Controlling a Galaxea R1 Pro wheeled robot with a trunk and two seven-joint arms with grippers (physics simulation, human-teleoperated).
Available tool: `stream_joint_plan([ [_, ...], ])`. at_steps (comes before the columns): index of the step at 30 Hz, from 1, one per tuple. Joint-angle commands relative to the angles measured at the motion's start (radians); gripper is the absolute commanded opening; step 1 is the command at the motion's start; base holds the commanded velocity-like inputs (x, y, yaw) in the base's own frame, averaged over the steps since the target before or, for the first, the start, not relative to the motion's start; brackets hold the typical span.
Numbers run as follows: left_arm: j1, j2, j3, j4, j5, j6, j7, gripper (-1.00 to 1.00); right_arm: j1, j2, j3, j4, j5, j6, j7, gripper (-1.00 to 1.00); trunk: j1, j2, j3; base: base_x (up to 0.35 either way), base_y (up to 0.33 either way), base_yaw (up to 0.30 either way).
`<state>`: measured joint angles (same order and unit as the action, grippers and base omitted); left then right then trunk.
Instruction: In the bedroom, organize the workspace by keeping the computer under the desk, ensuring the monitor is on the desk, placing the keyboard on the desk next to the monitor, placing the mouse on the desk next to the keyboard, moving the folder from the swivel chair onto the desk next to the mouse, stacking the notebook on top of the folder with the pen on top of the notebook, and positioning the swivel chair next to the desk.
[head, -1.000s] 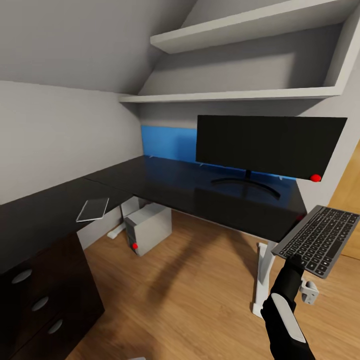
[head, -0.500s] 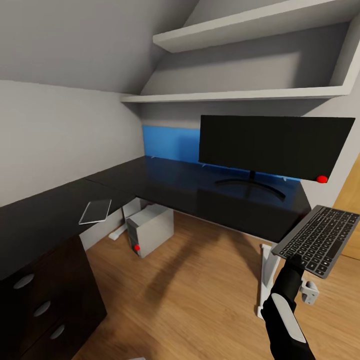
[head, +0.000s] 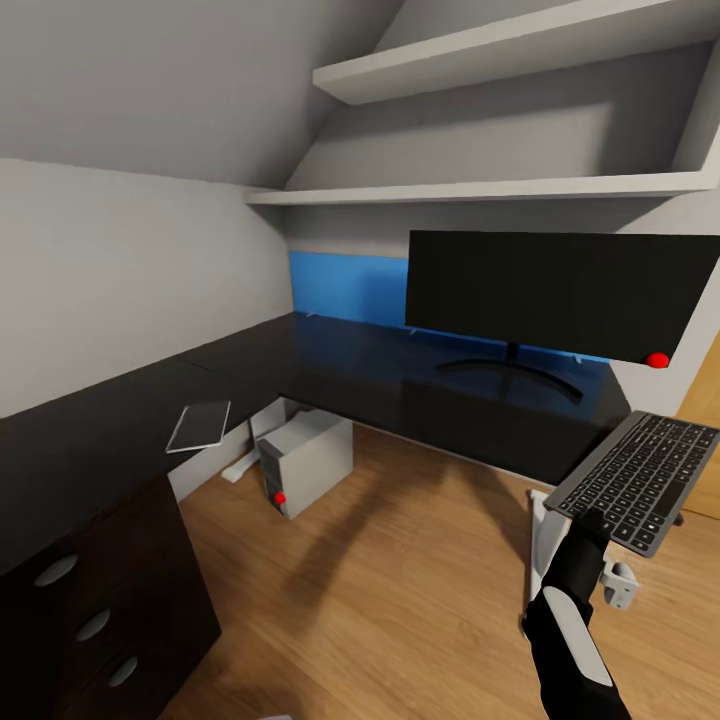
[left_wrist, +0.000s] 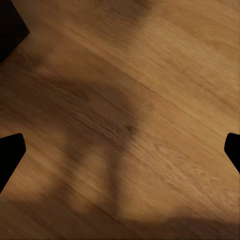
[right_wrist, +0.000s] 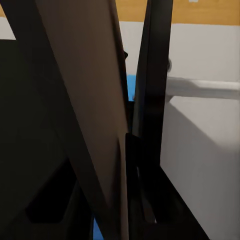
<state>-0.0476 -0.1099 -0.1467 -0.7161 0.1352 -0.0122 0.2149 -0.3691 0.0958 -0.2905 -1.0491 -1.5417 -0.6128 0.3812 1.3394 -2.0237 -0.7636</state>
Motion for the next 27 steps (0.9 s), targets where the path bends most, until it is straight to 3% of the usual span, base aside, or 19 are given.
stream_joint_plan([
  [1, 0.000, 0.001, -0.006, 0.000, 0.010, -0.001, 0.007, 1.00, -0.001, 0.001, -0.001, 0.072, -0.034, 0.008, 0.010, -1.00, 0.000, 0.000, -0.001, 0.011, 0.022, 0.000],
  [8, -0.001, 0.001, -0.007, 0.001, 0.010, 0.000, 0.007, 1.00, -0.001, -0.001, -0.001, 0.072, -0.033, 0.008, 0.008, -1.00, 0.000, 0.000, -0.001, 0.003, 0.005, 0.000],
  [9, -0.001, 0.001, -0.007, 0.001, 0.010, 0.000, 0.007, 1.00, -0.001, -0.001, -0.001, 0.072, -0.033, 0.008, 0.008, 1.00, 0.000, 0.000, -0.001, 0.000, 0.000, 0.000],
  [27, -0.001, 0.001, -0.007, 0.001, 0.010, 0.000, 0.008, 1.00, -0.001, -0.001, -0.001, 0.070, -0.033, 0.008, 0.008, 1.00, 0.000, 0.000, -0.001, 0.000, 0.000, 0.000],
])
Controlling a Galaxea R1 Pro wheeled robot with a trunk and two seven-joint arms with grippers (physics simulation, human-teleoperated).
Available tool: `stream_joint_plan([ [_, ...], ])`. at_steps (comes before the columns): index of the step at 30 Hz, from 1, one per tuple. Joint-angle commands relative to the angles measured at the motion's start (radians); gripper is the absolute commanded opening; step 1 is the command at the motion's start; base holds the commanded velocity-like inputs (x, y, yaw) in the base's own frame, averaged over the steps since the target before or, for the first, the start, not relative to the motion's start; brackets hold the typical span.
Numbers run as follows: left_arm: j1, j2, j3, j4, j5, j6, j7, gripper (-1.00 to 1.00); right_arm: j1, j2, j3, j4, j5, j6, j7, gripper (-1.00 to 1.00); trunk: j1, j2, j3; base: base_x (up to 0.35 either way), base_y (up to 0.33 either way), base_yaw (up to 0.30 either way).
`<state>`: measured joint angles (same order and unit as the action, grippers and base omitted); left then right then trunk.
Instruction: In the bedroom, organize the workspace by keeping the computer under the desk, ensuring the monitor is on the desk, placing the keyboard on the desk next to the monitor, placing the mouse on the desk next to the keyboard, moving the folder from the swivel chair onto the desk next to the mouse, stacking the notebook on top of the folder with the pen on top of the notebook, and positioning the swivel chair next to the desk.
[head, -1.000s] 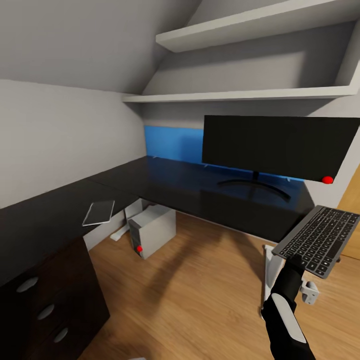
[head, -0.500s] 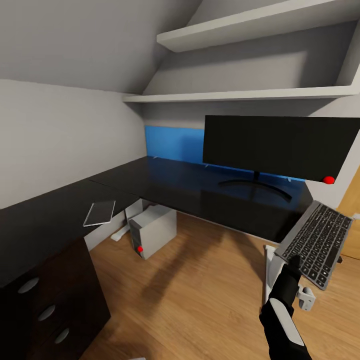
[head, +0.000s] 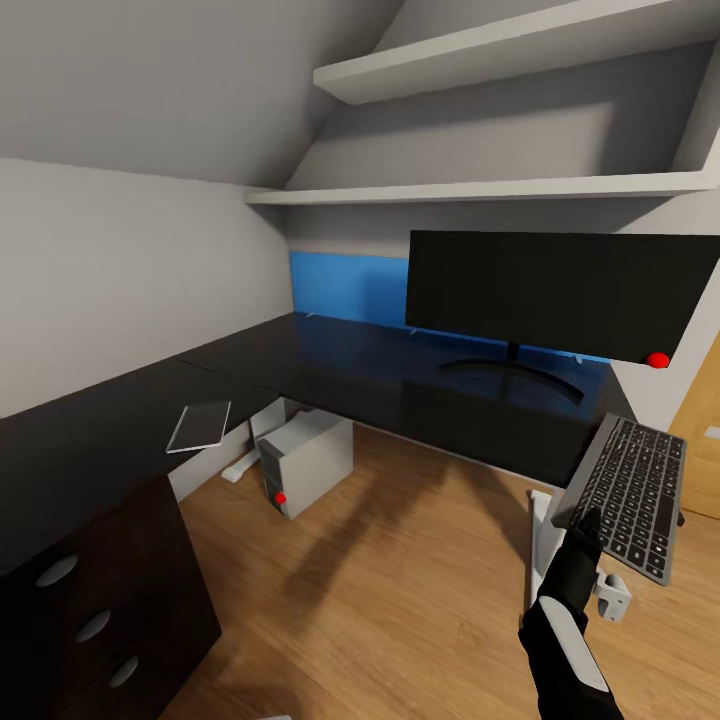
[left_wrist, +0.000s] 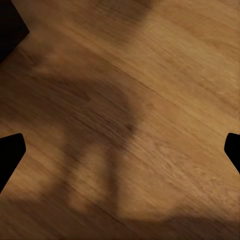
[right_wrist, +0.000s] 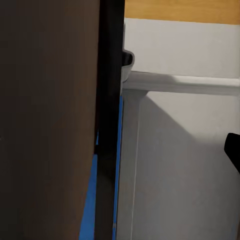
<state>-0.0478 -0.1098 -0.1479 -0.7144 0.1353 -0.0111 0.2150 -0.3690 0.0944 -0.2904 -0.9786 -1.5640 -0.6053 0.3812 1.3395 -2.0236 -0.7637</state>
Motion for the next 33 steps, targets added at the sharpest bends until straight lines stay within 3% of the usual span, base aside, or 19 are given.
stream_joint_plan([
  [1, -0.001, 0.001, -0.006, 0.000, 0.010, -0.001, 0.007, 1.00, -0.001, 0.001, -0.001, 0.000, -0.011, 0.001, 0.008, 1.00, 0.000, 0.000, -0.001, 0.000, 0.000, 0.000],
  [13, 0.000, 0.001, -0.006, 0.000, 0.010, -0.001, 0.008, 1.00, -0.001, 0.004, -0.001, 0.004, -0.011, 0.002, -0.045, 1.00, 0.000, 0.000, -0.001, 0.000, 0.000, 0.000],
  [33, -0.001, 0.001, -0.006, 0.000, 0.010, -0.001, 0.007, 1.00, -0.001, 0.004, -0.001, 0.015, -0.013, 0.002, -0.048, 1.00, 0.000, 0.000, -0.001, -0.025, 0.000, 0.000],
])
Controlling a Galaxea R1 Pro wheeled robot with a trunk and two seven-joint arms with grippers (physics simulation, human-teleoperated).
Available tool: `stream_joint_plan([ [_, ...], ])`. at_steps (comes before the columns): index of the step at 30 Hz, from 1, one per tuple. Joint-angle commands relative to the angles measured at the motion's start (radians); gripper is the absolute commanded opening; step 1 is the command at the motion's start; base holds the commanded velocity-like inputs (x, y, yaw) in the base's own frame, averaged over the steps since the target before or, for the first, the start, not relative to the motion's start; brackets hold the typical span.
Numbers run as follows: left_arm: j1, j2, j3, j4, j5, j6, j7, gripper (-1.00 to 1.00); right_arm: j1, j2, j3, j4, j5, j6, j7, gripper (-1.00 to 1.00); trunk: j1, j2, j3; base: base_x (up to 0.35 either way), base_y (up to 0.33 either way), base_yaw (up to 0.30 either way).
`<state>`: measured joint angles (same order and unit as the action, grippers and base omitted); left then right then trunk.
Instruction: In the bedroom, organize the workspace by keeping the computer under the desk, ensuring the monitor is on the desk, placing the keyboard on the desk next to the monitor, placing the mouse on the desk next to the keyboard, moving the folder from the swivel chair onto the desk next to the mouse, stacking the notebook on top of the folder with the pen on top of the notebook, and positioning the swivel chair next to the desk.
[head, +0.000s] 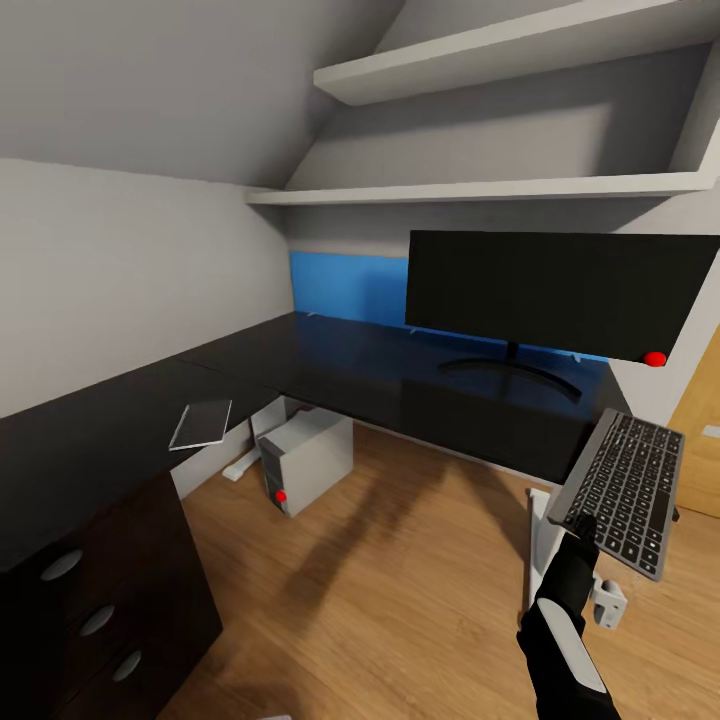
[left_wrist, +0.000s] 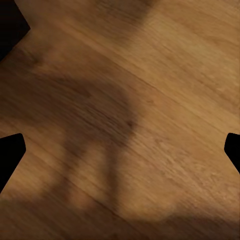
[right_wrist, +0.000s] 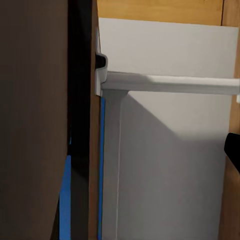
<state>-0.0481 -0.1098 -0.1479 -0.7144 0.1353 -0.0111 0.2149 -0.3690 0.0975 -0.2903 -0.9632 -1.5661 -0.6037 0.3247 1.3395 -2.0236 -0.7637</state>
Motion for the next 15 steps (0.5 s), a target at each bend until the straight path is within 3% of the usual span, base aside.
stream_joint_plan([
  [1, -0.001, 0.001, -0.006, 0.000, 0.010, -0.001, 0.007, 1.00, -0.001, 0.001, -0.001, 0.000, -0.011, 0.001, 0.008, 1.00, 0.000, 0.000, -0.001, 0.000, 0.000, 0.000],
  [11, -0.001, 0.001, -0.006, 0.000, 0.011, -0.003, 0.008, 1.00, -0.001, 0.001, -0.001, 0.001, -0.011, -0.001, 0.008, 1.00, 0.000, 0.000, -0.001, -0.009, 0.000, 0.000],
  [15, -0.001, 0.001, -0.006, 0.000, 0.010, -0.003, 0.008, 1.00, -0.001, 0.001, -0.001, 0.001, -0.011, -0.001, 0.008, 1.00, 0.000, 0.000, -0.001, -0.241, 0.000, 0.000],
])
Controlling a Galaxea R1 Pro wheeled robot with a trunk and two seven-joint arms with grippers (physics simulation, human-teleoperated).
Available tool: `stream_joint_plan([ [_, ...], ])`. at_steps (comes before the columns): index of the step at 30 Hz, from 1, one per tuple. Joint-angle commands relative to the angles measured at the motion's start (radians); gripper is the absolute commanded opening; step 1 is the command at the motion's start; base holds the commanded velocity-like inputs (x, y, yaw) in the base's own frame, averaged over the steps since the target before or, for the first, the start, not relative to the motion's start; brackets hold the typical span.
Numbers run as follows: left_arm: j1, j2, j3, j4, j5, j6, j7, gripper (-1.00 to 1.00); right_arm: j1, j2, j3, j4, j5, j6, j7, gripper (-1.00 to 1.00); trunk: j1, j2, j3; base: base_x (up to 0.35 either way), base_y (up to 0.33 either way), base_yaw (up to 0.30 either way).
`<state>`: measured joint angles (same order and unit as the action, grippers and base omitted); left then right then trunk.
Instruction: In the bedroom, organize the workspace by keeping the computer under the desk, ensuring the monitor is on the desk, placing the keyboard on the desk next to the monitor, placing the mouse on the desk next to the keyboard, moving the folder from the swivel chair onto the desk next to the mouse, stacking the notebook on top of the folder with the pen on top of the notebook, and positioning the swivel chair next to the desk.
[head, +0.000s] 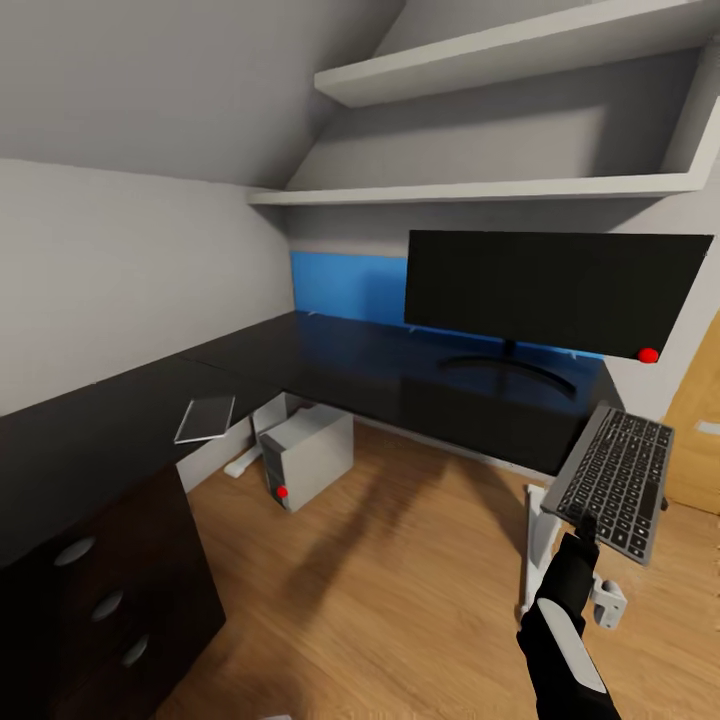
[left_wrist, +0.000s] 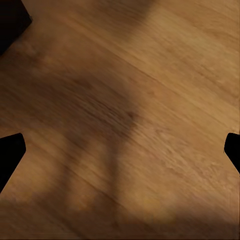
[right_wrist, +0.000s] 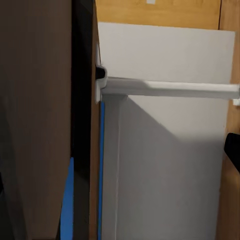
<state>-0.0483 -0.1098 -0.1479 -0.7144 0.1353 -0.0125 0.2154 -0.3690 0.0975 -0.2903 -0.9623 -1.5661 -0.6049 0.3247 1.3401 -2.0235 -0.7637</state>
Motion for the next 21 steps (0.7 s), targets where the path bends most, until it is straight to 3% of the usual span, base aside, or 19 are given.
stream_joint_plan([
  [1, 0.000, 0.001, -0.006, 0.000, 0.010, -0.001, 0.008, 1.00, -0.001, 0.001, -0.001, 0.000, -0.011, 0.001, 0.008, 1.00, -0.001, 0.000, -0.001, -0.309, 0.000, 0.000],
  [6, 0.000, 0.001, -0.006, 0.000, 0.010, -0.001, 0.008, 1.00, -0.001, -0.001, -0.001, 0.000, -0.011, 0.002, 0.008, 1.00, -0.001, 0.000, -0.001, -0.131, 0.000, 0.000],
  [21, 0.000, 0.001, -0.006, 0.000, 0.010, -0.001, 0.008, 1.00, -0.001, 0.000, -0.001, 0.000, -0.011, 0.001, 0.012, 1.00, -0.001, 0.000, -0.001, -0.007, 0.000, 0.000],
])
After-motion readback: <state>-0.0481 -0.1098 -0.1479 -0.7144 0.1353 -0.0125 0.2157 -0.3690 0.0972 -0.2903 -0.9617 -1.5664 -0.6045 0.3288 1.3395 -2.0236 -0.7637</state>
